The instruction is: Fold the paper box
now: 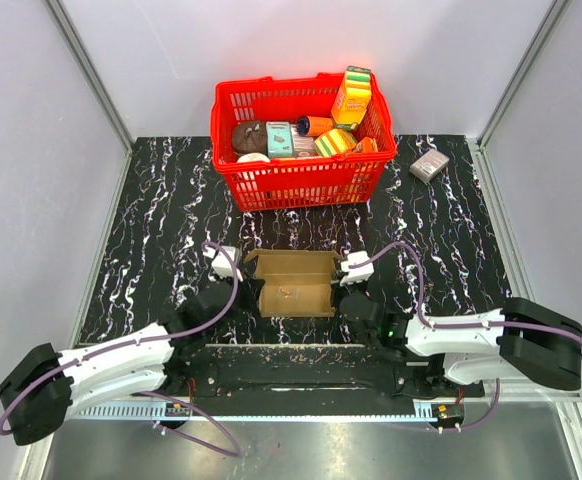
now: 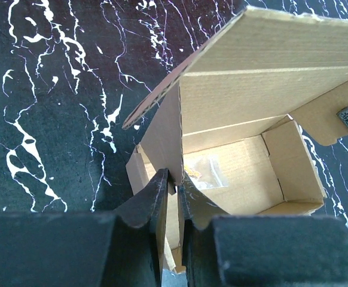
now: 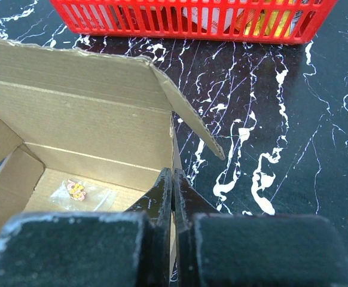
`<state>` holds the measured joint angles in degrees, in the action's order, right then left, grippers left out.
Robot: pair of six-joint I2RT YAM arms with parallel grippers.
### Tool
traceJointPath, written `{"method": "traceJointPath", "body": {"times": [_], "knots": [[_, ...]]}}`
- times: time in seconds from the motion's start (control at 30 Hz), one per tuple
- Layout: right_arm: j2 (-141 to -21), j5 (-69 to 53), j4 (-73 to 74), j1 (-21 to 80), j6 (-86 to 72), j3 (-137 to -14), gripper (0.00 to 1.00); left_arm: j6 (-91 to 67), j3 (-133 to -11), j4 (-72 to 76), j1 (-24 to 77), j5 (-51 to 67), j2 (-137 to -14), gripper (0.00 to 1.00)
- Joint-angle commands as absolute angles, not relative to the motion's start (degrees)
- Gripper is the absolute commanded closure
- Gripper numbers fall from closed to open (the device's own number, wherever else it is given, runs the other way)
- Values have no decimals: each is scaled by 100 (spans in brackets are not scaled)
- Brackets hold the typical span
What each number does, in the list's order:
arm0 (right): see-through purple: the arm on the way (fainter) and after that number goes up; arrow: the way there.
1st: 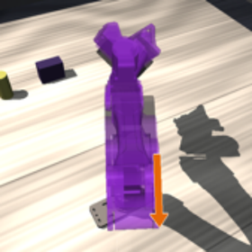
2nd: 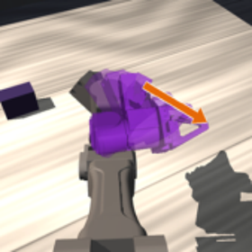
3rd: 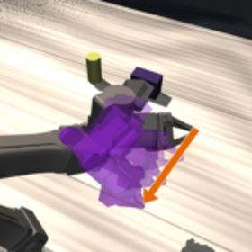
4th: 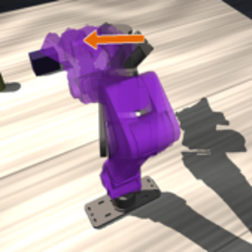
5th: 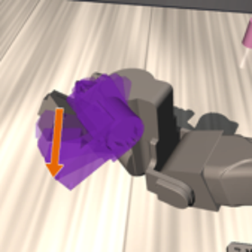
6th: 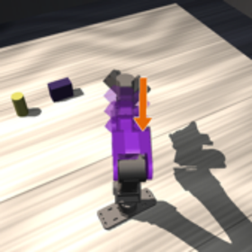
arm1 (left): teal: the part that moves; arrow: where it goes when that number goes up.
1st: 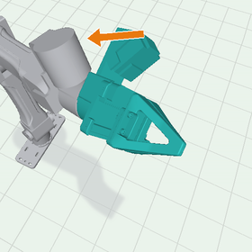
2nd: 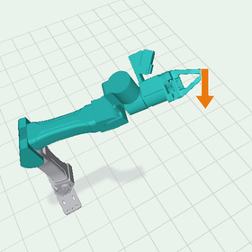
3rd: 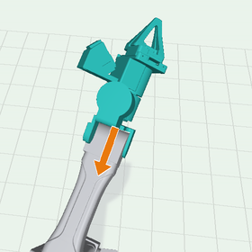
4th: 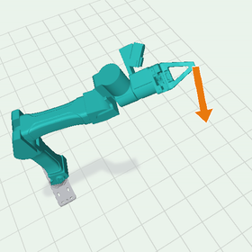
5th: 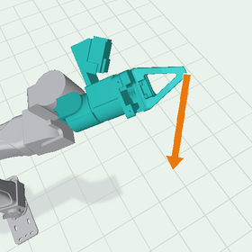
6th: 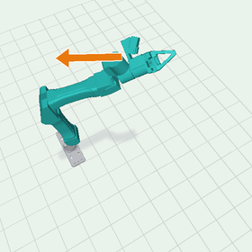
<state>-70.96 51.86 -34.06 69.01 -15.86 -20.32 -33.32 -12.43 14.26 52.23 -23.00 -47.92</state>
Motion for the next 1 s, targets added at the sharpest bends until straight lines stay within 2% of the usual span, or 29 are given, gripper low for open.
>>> {"method": "traceJointPath", "body": {"times": [0.0,0.37,0.77,0.97], "knots": [[-6838,5142,-3429,7040,-1863,-2030,99,-3428,-1134,1837,5370,-2294,-4641,86],[-6679,5308,-3612,7146,-1714,-1855,100,-3367,-1116,2004,5616,-2452,-4649,87],[-7259,5774,-5624,7154,-458,-1626,100,-2743,-1388,2908,5651,-2628,-5396,92],[-7926,5880,-7126,7146,351,-1468,100,-2488,-1406,3541,5651,-2654,-5756,93]]}}
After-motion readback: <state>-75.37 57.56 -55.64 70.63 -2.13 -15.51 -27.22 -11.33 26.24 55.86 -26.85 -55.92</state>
